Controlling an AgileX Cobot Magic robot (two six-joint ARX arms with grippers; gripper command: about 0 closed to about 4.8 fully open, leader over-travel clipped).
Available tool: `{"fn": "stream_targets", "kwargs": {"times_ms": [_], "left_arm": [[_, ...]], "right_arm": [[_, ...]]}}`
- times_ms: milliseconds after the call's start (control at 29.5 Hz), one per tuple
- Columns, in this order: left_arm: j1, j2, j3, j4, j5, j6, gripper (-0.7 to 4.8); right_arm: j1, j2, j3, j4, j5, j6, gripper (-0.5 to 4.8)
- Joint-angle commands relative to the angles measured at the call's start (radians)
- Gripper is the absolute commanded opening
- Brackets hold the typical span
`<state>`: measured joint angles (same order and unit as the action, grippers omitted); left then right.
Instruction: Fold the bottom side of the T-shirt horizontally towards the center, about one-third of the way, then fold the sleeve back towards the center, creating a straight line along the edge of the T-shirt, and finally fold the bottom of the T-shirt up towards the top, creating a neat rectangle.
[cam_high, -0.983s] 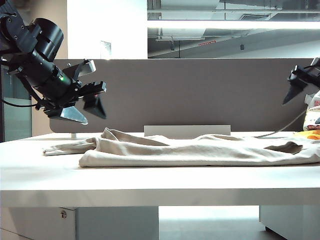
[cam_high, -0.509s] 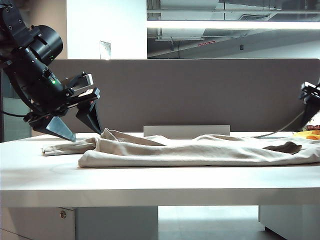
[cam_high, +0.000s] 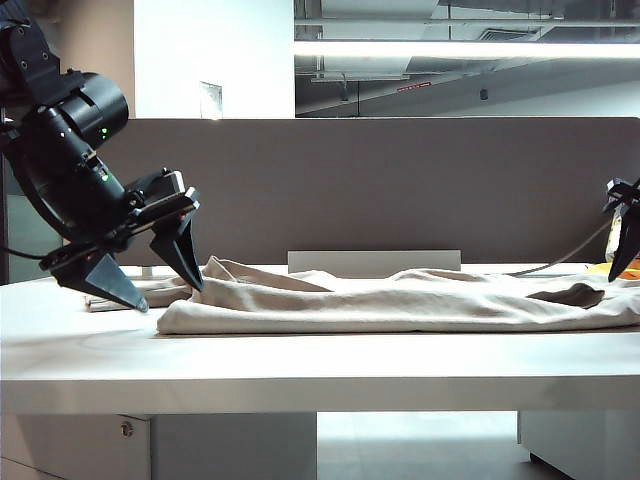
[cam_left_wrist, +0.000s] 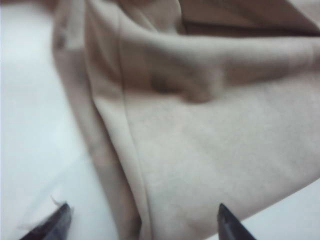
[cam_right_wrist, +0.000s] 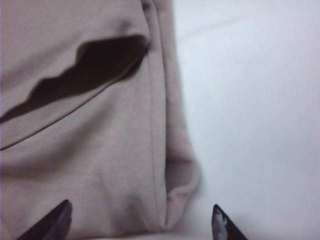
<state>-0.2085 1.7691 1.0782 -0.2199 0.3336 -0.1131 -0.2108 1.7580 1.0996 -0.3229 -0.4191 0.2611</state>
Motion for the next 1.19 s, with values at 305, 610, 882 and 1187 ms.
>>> {"fn": "stream_targets", "kwargs": {"times_ms": [305,610,882,1187], "left_arm": [[-0.051,0.028,0.002,0.001,0.059,-0.026,2.99],[-0.060,0.028,0.002,0.003,0.045,-0.025,1.99],[-0.060,0.028,0.002,0.001,0.043,0.013,0.37],[-0.060,0.026,0.002,-0.051,0.000,0.068,-0.06]], "right_arm": [[0.023,-0.004,0.000,-0.021,-0.002,-0.004,2.36],[0.040,-0.001,0.000,-0.016,0.032,-0.005,0.93],[0.041,0.000,0.000,-0.018,0.064,-0.037,-0.06],[0.031,-0.001,-0.003,-0.100,0.088,-0.102,-0.06]]}}
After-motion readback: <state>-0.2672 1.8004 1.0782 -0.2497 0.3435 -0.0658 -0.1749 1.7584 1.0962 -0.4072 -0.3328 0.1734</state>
